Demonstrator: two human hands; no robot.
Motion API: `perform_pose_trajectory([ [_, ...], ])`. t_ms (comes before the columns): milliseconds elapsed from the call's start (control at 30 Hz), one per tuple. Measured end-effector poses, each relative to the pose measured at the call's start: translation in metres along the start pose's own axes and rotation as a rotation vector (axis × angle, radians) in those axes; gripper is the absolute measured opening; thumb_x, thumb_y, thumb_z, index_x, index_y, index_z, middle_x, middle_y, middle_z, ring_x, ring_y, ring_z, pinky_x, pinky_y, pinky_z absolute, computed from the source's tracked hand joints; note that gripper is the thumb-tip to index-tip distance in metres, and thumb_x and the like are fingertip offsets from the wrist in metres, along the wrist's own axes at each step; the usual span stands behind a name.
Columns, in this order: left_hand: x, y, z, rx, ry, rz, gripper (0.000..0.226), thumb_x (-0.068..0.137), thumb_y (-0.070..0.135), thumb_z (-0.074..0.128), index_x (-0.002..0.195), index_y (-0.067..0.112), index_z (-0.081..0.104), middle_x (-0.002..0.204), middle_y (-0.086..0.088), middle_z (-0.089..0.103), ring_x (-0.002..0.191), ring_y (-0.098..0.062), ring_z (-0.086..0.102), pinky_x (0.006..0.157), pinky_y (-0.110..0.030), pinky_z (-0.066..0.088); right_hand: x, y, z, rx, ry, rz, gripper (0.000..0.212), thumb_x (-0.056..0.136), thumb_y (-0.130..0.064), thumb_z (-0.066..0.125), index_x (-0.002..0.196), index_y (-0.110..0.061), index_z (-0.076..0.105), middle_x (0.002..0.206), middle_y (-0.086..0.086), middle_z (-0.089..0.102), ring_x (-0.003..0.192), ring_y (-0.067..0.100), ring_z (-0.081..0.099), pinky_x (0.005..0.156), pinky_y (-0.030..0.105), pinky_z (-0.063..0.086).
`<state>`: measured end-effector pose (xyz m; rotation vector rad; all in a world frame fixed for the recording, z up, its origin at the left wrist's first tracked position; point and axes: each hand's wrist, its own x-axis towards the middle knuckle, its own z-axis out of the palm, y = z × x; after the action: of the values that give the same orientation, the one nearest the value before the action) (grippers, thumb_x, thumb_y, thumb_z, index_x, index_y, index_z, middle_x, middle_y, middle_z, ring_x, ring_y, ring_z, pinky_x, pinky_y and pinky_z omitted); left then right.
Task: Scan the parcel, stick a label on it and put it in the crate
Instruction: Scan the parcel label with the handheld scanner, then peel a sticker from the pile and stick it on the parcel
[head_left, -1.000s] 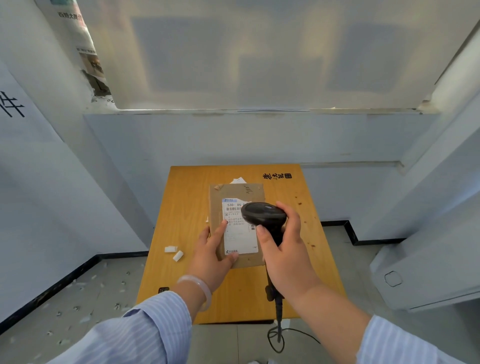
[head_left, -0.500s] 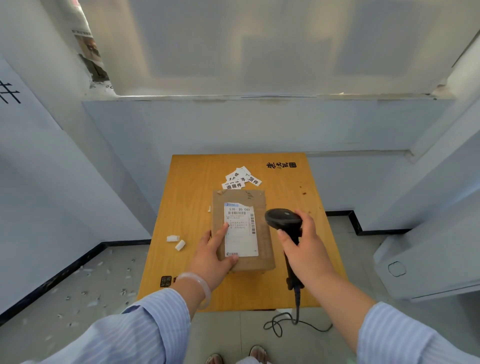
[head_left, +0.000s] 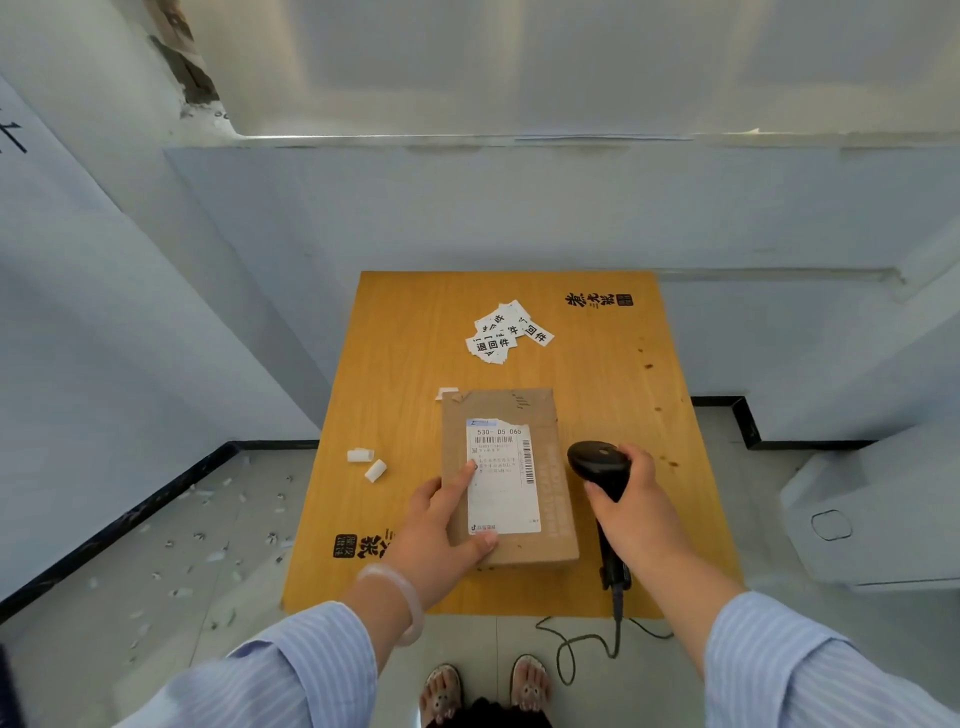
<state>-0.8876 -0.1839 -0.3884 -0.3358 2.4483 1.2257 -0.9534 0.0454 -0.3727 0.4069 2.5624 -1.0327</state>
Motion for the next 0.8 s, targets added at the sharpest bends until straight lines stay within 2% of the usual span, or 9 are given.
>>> perform_pose_trajectory([
  [100,0.003,-0.002,-0.004,0.015,-0.006,-0.003,0.094,0.079,0.052,0.068,0.144,0.056,0.000,0.149,0.006,0.021,0.127,-0.014,0.036,0.101,-0.025,0.040,0.006,0.002,0.006,-0.020,-0.014,0.021,0.063,0.092,-0.039,0.058,0.142,-0.031,0.021,0.119,0.005,0.062,0.092,0.024,0.061,0.072,0.035,0.053],
  [233,0.005,-0.003,-0.009,0.032,-0.021,-0.003,0.110,0.073,0.058,0.071,0.143,0.054,-0.013,0.146,0.005,0.022,0.122,-0.012,0.039,0.101,-0.030,0.043,0.010,0.005,0.009,-0.054,-0.026,0.018,0.064,0.091,-0.040,0.059,0.141,-0.031,0.022,0.120,0.006,0.062,0.096,0.026,0.063,0.075,0.038,0.055],
  [400,0.012,0.000,-0.015,0.085,-0.013,0.020,0.115,0.069,0.064,0.069,0.141,0.053,-0.020,0.148,0.007,0.021,0.126,-0.015,0.039,0.101,-0.034,0.045,0.016,0.006,0.005,-0.090,-0.086,0.008,0.070,0.090,-0.042,0.061,0.145,-0.030,0.021,0.126,0.008,0.061,0.103,0.027,0.062,0.081,0.039,0.055],
  [533,0.027,0.006,-0.027,0.062,0.042,0.035,0.107,0.075,0.061,0.067,0.147,0.047,-0.012,0.153,0.005,0.019,0.131,-0.016,0.038,0.103,-0.036,0.043,0.018,0.004,-0.006,-0.115,-0.124,-0.009,0.077,0.088,-0.049,0.060,0.149,-0.031,0.017,0.138,0.007,0.054,0.119,0.025,0.057,0.090,0.035,0.049],
  [667,0.050,0.015,-0.047,0.005,0.127,0.031,0.086,0.084,0.062,0.053,0.150,0.044,0.002,0.154,0.005,0.021,0.131,-0.018,0.040,0.105,-0.041,0.042,0.025,-0.002,-0.023,-0.200,-0.057,-0.046,0.070,0.089,-0.061,0.047,0.148,-0.031,0.024,0.137,0.005,0.054,0.118,0.023,0.056,0.091,0.038,0.051],
  [800,0.089,0.028,-0.076,-0.008,0.232,0.073,0.061,0.092,0.049,0.050,0.148,0.032,0.030,0.150,0.000,0.032,0.130,-0.020,0.044,0.105,-0.040,0.041,0.057,-0.025,-0.031,-0.203,0.006,-0.135,0.054,0.094,-0.052,0.045,0.142,-0.028,0.040,0.134,0.002,0.055,0.119,0.022,0.054,0.097,0.041,0.049],
])
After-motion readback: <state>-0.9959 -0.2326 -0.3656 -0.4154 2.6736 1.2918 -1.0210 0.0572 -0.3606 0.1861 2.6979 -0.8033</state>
